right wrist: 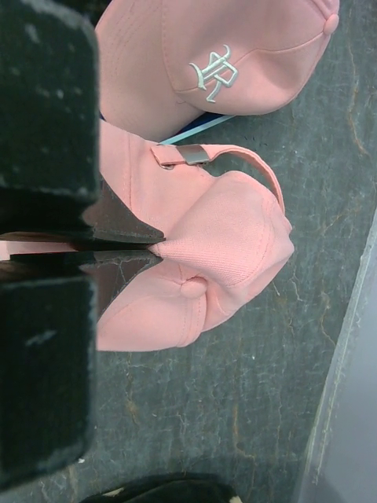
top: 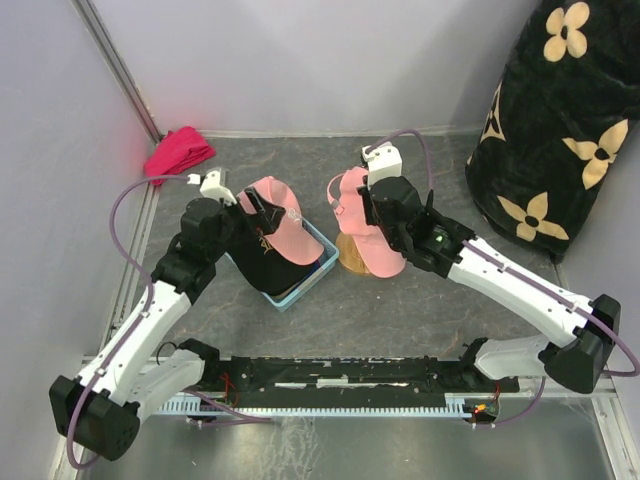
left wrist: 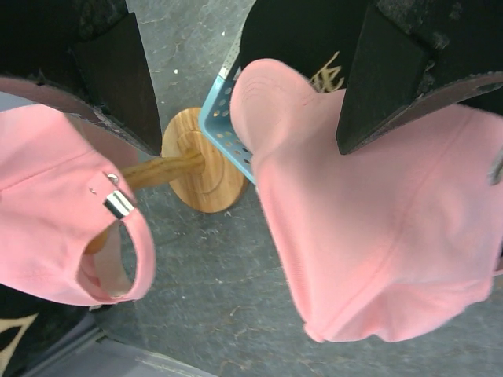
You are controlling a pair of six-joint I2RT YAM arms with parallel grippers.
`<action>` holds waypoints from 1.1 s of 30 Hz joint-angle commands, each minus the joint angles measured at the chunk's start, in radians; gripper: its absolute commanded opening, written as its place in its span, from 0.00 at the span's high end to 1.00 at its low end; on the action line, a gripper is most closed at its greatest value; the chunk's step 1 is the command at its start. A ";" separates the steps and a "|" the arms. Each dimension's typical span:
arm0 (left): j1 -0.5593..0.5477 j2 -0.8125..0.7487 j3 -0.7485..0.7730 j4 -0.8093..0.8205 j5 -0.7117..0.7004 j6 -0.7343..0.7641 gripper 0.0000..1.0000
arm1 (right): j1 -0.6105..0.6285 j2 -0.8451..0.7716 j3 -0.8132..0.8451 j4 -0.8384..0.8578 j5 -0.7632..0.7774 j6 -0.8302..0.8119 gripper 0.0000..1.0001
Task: Stack the hats
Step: Place the hat on the hat stand.
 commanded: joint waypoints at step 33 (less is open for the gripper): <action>-0.249 0.075 0.102 0.012 -0.365 -0.028 0.00 | 0.079 0.027 0.018 0.048 0.015 0.007 0.45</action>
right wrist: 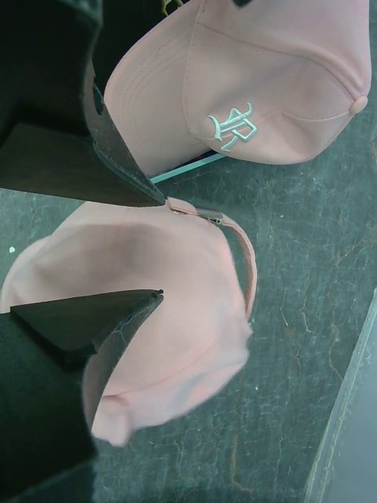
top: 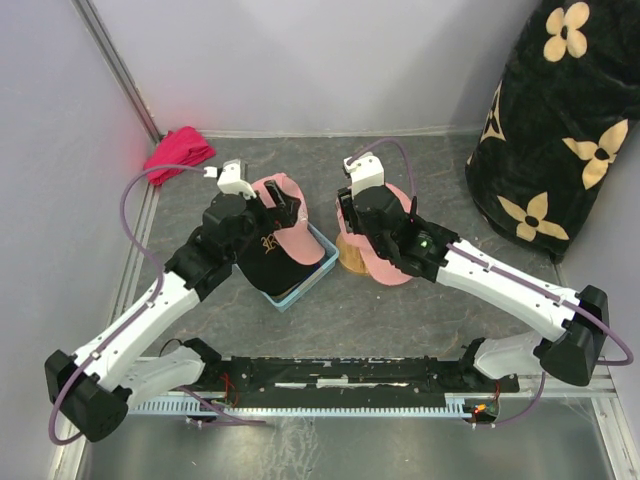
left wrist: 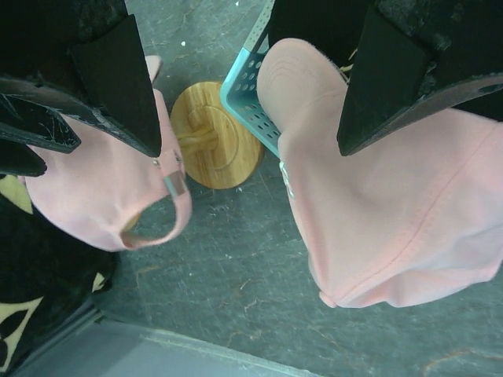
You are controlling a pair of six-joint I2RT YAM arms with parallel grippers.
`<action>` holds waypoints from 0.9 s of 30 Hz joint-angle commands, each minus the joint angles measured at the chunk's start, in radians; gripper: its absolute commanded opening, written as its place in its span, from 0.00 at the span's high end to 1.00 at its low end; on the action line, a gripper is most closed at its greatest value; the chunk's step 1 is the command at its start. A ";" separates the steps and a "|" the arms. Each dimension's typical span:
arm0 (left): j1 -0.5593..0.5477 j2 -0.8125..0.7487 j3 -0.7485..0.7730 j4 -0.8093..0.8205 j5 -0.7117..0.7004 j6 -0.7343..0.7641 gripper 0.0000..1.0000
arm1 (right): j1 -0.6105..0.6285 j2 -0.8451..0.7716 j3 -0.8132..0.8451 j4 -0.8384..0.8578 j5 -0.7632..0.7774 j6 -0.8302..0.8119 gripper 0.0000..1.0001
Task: Stack the hats
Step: Place the hat on the hat stand.
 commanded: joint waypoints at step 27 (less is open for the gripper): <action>-0.113 -0.020 0.160 -0.049 0.060 0.092 0.02 | -0.272 -0.289 -0.109 0.012 0.001 0.047 0.36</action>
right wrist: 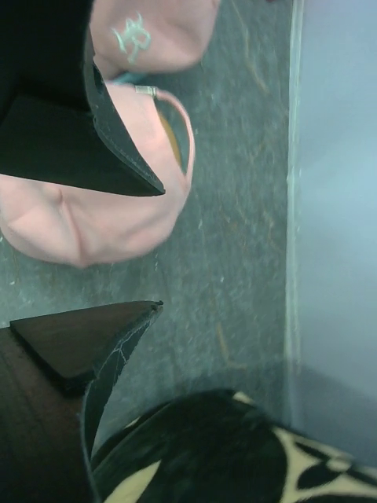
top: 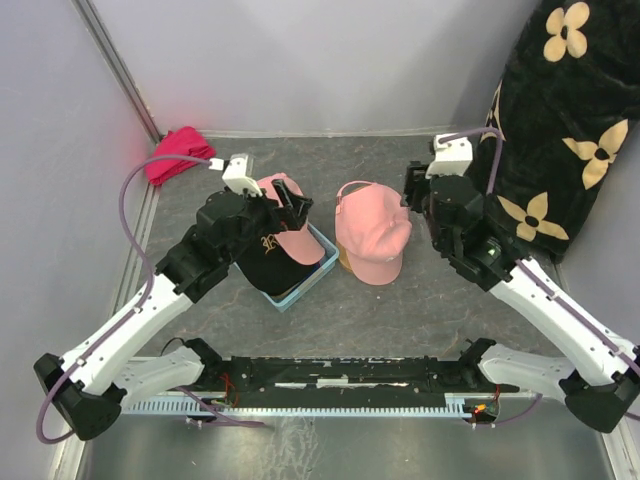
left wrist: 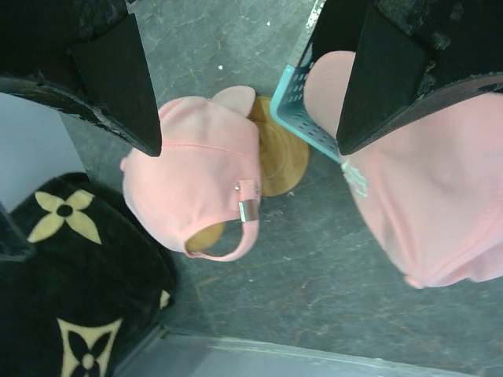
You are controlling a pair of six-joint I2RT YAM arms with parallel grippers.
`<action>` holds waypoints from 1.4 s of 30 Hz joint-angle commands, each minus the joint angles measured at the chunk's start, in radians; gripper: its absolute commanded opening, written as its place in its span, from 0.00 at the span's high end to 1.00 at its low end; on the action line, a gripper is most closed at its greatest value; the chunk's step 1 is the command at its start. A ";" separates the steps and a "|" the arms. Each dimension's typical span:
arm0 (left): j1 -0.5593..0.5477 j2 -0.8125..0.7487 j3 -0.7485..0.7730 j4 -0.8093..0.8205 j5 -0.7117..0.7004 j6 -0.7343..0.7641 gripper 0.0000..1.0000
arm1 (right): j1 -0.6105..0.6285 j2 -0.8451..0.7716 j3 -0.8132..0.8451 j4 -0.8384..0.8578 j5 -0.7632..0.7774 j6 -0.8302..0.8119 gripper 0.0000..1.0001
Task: Stack the hats
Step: Place the hat on the hat stand, then pick up the hat from the bin.
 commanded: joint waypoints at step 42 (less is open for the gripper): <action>0.016 0.131 0.230 0.051 -0.257 0.122 0.00 | -0.185 -0.040 0.088 -0.125 -0.495 0.114 0.36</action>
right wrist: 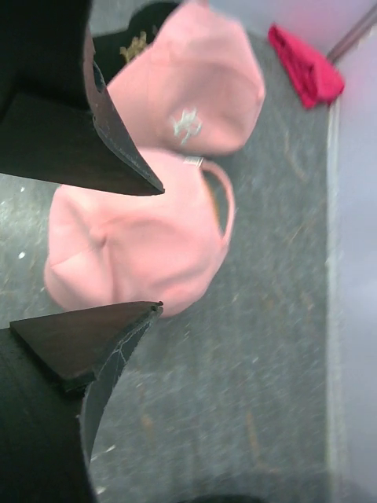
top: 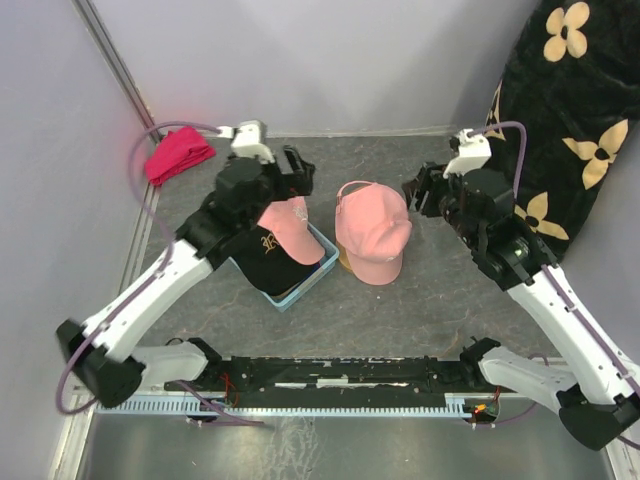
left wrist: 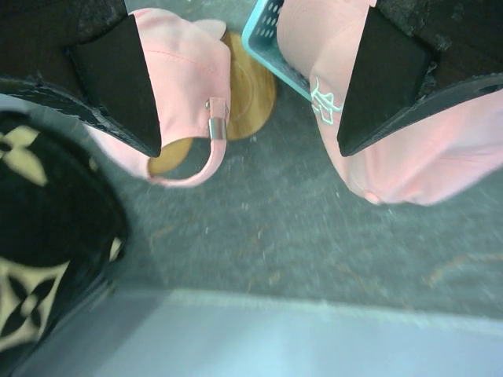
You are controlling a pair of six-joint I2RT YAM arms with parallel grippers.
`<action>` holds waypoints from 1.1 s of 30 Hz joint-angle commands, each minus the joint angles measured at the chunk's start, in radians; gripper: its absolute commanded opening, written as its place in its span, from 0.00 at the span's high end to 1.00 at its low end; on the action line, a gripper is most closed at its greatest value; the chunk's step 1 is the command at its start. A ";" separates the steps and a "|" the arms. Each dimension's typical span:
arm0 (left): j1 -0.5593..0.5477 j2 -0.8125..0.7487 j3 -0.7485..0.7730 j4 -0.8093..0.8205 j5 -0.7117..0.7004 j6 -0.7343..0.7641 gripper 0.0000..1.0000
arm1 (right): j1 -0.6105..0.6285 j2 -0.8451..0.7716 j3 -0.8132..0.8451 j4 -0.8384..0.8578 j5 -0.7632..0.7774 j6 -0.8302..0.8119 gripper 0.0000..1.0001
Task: Stack the hats
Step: Pick up the hat from the bin.
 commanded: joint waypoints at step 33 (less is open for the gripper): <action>0.131 -0.563 -0.406 -0.047 -0.316 -0.057 0.01 | 0.332 1.044 0.926 -0.018 -0.136 0.048 0.37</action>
